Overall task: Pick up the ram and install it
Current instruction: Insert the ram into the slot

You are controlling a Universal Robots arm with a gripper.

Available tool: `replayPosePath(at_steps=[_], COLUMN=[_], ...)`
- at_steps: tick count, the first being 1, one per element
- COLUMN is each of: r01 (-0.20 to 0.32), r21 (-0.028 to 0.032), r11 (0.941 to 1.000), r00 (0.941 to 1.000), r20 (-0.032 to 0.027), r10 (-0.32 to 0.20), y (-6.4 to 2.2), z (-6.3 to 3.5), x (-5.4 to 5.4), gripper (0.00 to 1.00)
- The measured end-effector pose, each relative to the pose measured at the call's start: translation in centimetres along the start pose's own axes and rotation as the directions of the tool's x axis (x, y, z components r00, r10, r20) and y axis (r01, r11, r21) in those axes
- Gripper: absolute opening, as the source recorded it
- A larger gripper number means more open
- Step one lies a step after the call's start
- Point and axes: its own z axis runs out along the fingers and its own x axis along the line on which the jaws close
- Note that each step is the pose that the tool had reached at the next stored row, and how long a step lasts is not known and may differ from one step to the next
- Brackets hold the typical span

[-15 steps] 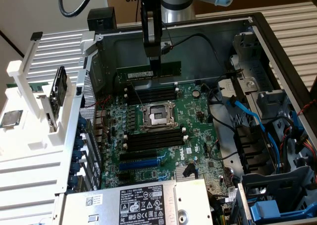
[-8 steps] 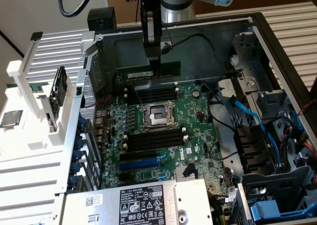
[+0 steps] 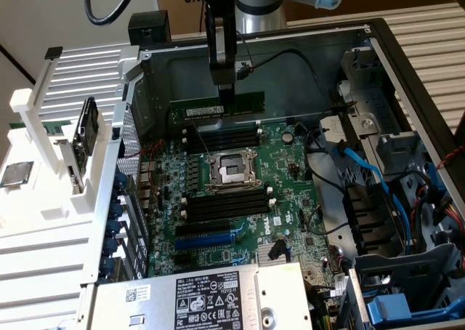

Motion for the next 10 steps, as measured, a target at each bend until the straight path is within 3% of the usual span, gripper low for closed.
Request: replayPosePath(at_steps=[2, 5, 10], r01=[0.001, 0.003, 0.006], r21=[-0.0004, -0.0174, -0.0201], r11=[1.0000, 0.9998, 0.9998], r00=[1.0000, 1.0000, 1.0000], r20=[0.0000, -0.0011, -0.0019], r10=[-0.001, -0.003, -0.006], y=[-0.01, -0.19, -0.22], z=[0.05, 0.11, 0.13], x=[-0.01, -0.02, -0.03], gripper=[0.12, 0.12, 0.12])
